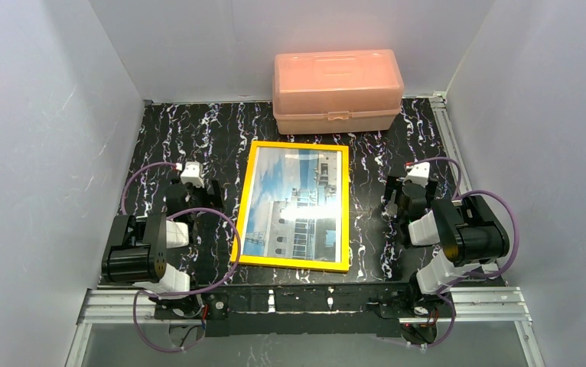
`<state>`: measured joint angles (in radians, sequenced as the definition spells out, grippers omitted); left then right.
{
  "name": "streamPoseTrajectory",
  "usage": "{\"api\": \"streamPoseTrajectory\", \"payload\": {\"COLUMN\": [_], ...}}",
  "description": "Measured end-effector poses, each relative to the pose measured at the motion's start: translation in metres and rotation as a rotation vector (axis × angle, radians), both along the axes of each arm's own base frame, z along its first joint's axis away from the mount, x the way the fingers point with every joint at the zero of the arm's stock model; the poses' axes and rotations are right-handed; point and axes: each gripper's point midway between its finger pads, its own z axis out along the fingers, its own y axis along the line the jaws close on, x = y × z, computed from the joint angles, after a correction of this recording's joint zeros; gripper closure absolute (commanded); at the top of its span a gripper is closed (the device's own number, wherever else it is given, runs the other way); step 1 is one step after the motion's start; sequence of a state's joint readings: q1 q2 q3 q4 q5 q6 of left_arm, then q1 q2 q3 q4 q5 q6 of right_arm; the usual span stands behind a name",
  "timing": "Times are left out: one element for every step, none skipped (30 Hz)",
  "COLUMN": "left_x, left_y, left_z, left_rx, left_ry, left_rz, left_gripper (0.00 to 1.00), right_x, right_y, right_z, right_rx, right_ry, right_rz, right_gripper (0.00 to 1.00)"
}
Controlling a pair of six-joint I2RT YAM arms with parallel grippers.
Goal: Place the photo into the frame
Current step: Reset both arms
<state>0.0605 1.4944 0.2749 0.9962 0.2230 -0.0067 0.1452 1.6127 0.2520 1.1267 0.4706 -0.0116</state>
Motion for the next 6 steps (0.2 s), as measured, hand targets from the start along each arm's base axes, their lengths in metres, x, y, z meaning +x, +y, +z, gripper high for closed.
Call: {"api": "streamPoseTrajectory", "payload": {"left_x": [0.0, 0.0, 0.0, 0.0001, 0.0002, 0.0003], "left_y": [0.0, 0.0, 0.0001, 0.0002, 0.0003, 0.0004], "left_z": [0.0, 0.0, 0.0, 0.0001, 0.0001, 0.0002], "left_rx": [0.0, 0.0, 0.0, 0.001, 0.001, 0.002], "left_ry": [0.0, 0.0, 0.0, 0.0, 0.0, -0.001], "left_rz": [0.0, 0.0, 0.0, 0.001, 0.001, 0.001], "left_gripper": [0.02, 0.02, 0.02, 0.02, 0.02, 0.01], "right_x": [0.0001, 0.0001, 0.0001, 0.0001, 0.0001, 0.0001], "right_y": [0.0004, 0.0004, 0.0005, 0.0006, 0.0006, 0.0006], "right_z": [-0.0001, -0.0001, -0.0001, -0.0002, -0.0002, -0.0002], "right_rx": [0.001, 0.001, 0.001, 0.001, 0.001, 0.001], "right_ry": [0.0, 0.0, 0.001, 0.001, 0.001, 0.001], "right_rz": [0.002, 0.003, 0.003, 0.003, 0.003, 0.003], "right_gripper": [0.01, 0.01, 0.01, 0.01, 0.01, 0.01]}}
